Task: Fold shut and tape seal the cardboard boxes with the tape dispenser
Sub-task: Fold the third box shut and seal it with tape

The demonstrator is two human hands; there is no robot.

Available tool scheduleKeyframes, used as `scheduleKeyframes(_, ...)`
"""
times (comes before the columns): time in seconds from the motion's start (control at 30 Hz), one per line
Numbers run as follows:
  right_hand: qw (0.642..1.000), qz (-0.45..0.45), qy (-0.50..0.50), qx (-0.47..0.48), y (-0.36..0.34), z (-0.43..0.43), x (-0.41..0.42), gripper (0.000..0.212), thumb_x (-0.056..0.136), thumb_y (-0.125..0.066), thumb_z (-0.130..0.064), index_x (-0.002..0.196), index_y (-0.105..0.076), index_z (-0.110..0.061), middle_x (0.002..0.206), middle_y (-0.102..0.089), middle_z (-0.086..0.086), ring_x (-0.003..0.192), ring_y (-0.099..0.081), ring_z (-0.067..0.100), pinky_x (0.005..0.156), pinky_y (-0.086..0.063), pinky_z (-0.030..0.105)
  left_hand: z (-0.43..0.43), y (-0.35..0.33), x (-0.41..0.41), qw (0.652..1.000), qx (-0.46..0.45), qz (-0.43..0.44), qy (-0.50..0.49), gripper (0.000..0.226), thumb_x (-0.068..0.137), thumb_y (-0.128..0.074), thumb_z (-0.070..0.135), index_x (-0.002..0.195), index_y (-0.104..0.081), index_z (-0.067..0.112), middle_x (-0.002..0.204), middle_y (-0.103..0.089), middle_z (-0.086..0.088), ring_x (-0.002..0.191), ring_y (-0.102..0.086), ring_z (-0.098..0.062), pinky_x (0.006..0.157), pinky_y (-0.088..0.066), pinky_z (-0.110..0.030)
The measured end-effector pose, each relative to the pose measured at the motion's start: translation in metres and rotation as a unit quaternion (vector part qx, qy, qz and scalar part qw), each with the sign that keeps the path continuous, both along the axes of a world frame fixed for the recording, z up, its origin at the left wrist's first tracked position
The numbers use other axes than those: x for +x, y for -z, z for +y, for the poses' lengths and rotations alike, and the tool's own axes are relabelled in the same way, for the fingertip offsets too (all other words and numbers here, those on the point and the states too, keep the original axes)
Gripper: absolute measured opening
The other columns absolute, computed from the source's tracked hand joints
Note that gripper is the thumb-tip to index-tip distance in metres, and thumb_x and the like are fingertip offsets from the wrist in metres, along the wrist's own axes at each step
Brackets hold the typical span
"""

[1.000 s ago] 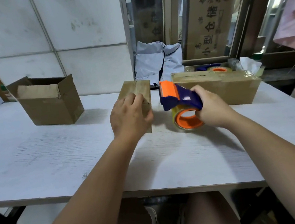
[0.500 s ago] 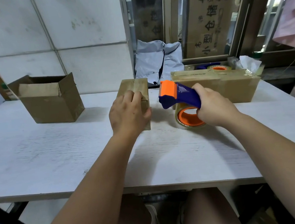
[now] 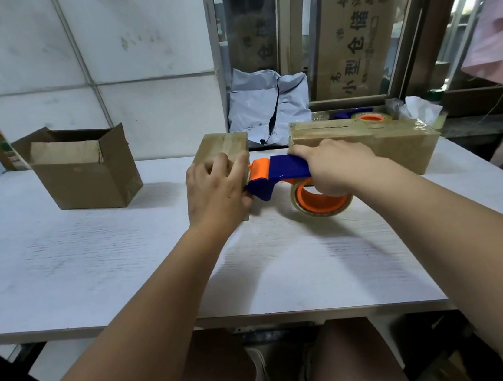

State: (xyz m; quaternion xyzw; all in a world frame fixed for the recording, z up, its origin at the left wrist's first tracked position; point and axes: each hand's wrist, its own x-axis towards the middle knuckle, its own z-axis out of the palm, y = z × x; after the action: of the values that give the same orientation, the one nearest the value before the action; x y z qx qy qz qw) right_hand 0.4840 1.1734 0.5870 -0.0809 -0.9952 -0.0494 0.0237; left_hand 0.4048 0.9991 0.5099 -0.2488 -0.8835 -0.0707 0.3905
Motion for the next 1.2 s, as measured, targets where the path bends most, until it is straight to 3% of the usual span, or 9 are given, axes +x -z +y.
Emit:
scheduleKeyframes(0.17,0.999,-0.017,0.006,0.029,-0.01,-0.007,-0.008,0.06,0.089,-0.043,-0.009,0.14,-0.03,-0.039,0.108,-0.051,0.005,0.089,-0.048,0.027,0.057,-0.034,0.031,-0.003,-0.005,0.001,0.996,-0.008,-0.079,0.042,0.078,0.061,-0.076,0.055,0.132,-0.052,0.034,0.107,-0.053,-0.016,0.096,-0.052,-0.035,0.098,-0.035,-0.053)
scheduleKeyframes(0.37,0.998,-0.061,-0.007,0.034,-0.015,-0.005,-0.022,0.067,0.083,-0.05,-0.01,0.142,-0.031,-0.035,0.105,-0.052,0.002,0.092,-0.052,0.026,0.082,-0.052,0.042,-0.002,-0.016,0.005,0.99,-0.006,-0.134,0.043,0.062,0.079,-0.064,0.054,0.136,-0.047,0.038,0.13,-0.046,-0.008,0.117,-0.043,-0.031,0.108,-0.024,-0.047)
scheduleKeyframes(0.47,0.996,-0.082,-0.02,0.038,-0.019,-0.005,-0.022,0.059,0.085,-0.052,-0.008,0.138,-0.037,-0.03,0.106,-0.054,0.004,0.091,-0.051,0.025,0.077,-0.047,0.036,-0.002,-0.019,0.005,0.989,-0.024,-0.137,0.049,0.063,0.08,-0.062,0.058,0.137,-0.046,0.038,0.132,-0.044,-0.005,0.12,-0.041,-0.03,0.109,-0.024,-0.045)
scheduleKeyframes(0.57,0.994,-0.097,-0.031,0.05,-0.025,-0.005,-0.024,0.051,0.087,-0.05,-0.007,0.133,-0.045,-0.027,0.111,-0.056,0.004,0.093,-0.051,0.024,0.074,-0.041,0.033,-0.003,-0.027,-0.001,0.982,-0.064,-0.167,0.056,0.066,0.073,-0.059,0.071,0.131,-0.051,0.043,0.131,-0.042,-0.003,0.118,-0.038,-0.03,0.107,-0.027,-0.042)
scheduleKeyframes(0.67,0.988,-0.111,-0.039,0.098,-0.019,-0.006,-0.027,0.043,0.087,-0.048,-0.008,0.126,-0.053,-0.026,0.105,-0.059,0.001,0.094,-0.057,0.024,0.078,-0.048,0.034,-0.005,-0.024,-0.002,0.976,-0.171,-0.128,0.038,0.088,0.055,-0.025,0.094,0.109,-0.068,0.039,0.13,-0.038,-0.004,0.113,-0.037,-0.031,0.104,-0.028,-0.046)
scheduleKeyframes(0.73,0.989,-0.123,-0.03,0.077,-0.012,0.0,-0.029,0.041,0.088,-0.049,-0.008,0.125,-0.054,-0.025,0.105,-0.06,0.002,0.094,-0.058,0.023,0.078,-0.048,0.034,-0.008,-0.022,-0.001,0.972,-0.198,-0.121,0.043,0.086,0.06,-0.023,0.09,0.111,-0.068,0.038,0.133,-0.035,-0.005,0.114,-0.035,-0.032,0.104,-0.026,-0.045)
scheduleKeyframes(0.83,0.985,-0.171,-0.004,0.029,-0.006,0.012,-0.029,0.039,0.089,-0.049,-0.007,0.124,-0.057,-0.023,0.097,-0.061,0.002,0.082,-0.056,0.018,0.068,-0.045,0.028,-0.007,-0.023,-0.003,0.969,-0.203,-0.133,0.049,0.045,0.081,-0.05,0.064,0.117,-0.065,0.04,0.137,-0.029,-0.002,0.119,-0.031,-0.032,0.106,-0.024,-0.043)
scheduleKeyframes(1.0,0.969,-0.209,0.053,-0.122,0.007,0.031,-0.023,0.04,0.085,-0.036,0.003,0.111,-0.062,-0.014,0.085,-0.061,0.013,0.065,-0.062,0.022,0.058,-0.051,0.032,-0.006,-0.021,-0.002,0.977,-0.159,-0.133,0.057,0.028,0.086,-0.058,0.045,0.111,-0.069,0.037,0.134,-0.031,-0.003,0.118,-0.031,-0.035,0.105,-0.021,-0.043)
scheduleKeyframes(1.2,0.953,-0.21,0.1,-0.195,0.014,0.042,-0.019,0.042,0.085,-0.035,0.004,0.116,-0.059,-0.012,0.101,-0.059,0.021,0.089,-0.069,0.031,0.07,-0.058,0.048,-0.006,-0.031,-0.005,0.96,-0.145,-0.22,0.094,0.022,0.084,-0.057,0.047,0.102,-0.069,0.043,0.14,-0.029,-0.005,0.134,-0.024,-0.035,0.11,-0.018,-0.047)
